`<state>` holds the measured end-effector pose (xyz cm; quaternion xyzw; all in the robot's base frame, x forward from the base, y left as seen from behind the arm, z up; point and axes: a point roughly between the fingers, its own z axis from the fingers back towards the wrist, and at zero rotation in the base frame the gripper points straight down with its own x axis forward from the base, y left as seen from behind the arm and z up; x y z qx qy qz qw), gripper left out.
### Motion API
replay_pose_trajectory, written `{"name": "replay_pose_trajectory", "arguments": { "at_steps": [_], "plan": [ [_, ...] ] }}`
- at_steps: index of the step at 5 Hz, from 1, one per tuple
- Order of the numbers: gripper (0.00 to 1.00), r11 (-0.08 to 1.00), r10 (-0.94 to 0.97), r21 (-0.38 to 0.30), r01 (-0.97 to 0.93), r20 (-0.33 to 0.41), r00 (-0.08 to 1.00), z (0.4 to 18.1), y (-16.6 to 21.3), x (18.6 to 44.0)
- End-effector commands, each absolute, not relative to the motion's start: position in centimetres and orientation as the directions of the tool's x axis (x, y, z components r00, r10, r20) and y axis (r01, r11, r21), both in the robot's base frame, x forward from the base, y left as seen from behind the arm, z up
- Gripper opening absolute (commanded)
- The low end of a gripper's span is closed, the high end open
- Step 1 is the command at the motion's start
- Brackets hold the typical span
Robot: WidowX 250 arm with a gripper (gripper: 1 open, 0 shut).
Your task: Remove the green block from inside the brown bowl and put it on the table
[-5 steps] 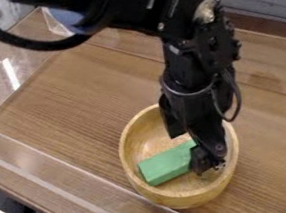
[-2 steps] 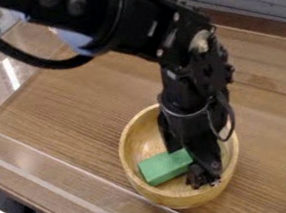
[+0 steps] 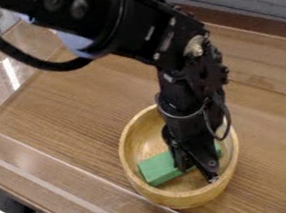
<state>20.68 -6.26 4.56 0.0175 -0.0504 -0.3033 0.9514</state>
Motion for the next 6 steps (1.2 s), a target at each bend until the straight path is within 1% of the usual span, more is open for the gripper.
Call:
{"name": "replay_pose_trajectory", "arguments": {
  "at_steps": [1,3,6],
  "plan": [
    [0.0,0.822,-0.569,0.071,0.564,0.104,0.816,5.6,-6.2,21.1],
    [0.0,0.832,-0.554,0.07,0.55,0.099,0.826,6.7,-5.9,21.1],
    [0.0,0.857,-0.515,0.072,0.51,0.102,0.851,9.1,-5.2,21.4]
  ]
}}
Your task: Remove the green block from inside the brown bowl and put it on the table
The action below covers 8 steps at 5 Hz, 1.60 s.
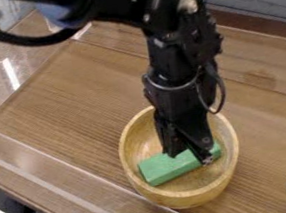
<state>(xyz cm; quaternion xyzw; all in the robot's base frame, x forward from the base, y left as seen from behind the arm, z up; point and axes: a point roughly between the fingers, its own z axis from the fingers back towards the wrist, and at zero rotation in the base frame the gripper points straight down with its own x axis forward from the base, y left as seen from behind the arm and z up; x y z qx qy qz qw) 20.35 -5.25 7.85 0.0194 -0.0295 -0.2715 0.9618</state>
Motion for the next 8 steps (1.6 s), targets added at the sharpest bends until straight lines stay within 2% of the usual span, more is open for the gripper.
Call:
{"name": "replay_pose_trajectory", "arguments": {
  "at_steps": [1,8],
  "plan": [
    [0.0,0.858,-0.514,0.071,0.509,0.103,0.852,9.25,-5.2,21.33],
    [0.0,0.862,-0.506,0.063,0.502,0.113,0.855,9.49,-5.01,21.31]
  ]
}}
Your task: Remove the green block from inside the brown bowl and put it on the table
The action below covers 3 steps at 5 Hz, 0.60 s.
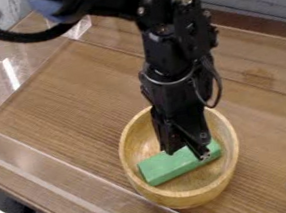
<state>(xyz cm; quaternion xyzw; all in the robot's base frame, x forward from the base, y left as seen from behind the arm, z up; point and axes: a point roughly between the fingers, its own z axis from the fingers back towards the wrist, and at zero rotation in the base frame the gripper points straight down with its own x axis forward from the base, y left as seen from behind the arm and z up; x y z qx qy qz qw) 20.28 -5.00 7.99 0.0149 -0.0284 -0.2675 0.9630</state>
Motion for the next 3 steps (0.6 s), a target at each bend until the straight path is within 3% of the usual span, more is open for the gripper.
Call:
{"name": "replay_pose_trajectory", "arguments": {
  "at_steps": [1,2,3],
  "plan": [
    [0.0,0.863,-0.506,0.062,0.502,0.114,0.855,9.48,-4.99,21.32],
    [1.0,0.864,-0.503,0.063,0.499,0.117,0.856,9.0,-5.02,21.37],
    [1.0,0.866,-0.5,0.064,0.496,0.119,0.858,8.48,-5.06,21.41]
  ]
}}
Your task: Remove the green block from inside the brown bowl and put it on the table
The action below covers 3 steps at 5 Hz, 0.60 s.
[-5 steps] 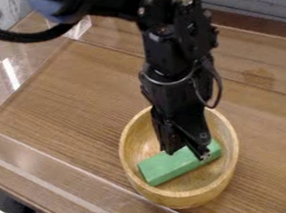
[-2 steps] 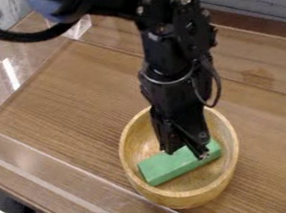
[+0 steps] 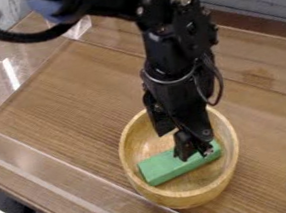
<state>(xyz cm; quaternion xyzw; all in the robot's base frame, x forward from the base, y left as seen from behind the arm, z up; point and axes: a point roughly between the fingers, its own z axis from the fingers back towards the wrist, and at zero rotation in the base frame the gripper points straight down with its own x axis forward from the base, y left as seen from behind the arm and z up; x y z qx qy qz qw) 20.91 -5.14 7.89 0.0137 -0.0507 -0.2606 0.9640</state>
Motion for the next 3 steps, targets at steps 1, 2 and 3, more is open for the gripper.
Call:
{"name": "replay_pose_trajectory", "arguments": {
  "at_steps": [1,2,3],
  "plan": [
    [1.0,0.866,-0.5,0.063,0.496,0.12,0.858,7.7,-5.2,21.3],
    [1.0,0.866,-0.501,0.063,0.497,0.123,0.857,6.8,-5.3,21.3],
    [1.0,0.866,-0.499,0.062,0.496,0.125,0.857,6.0,-5.4,21.3]
  ]
}}
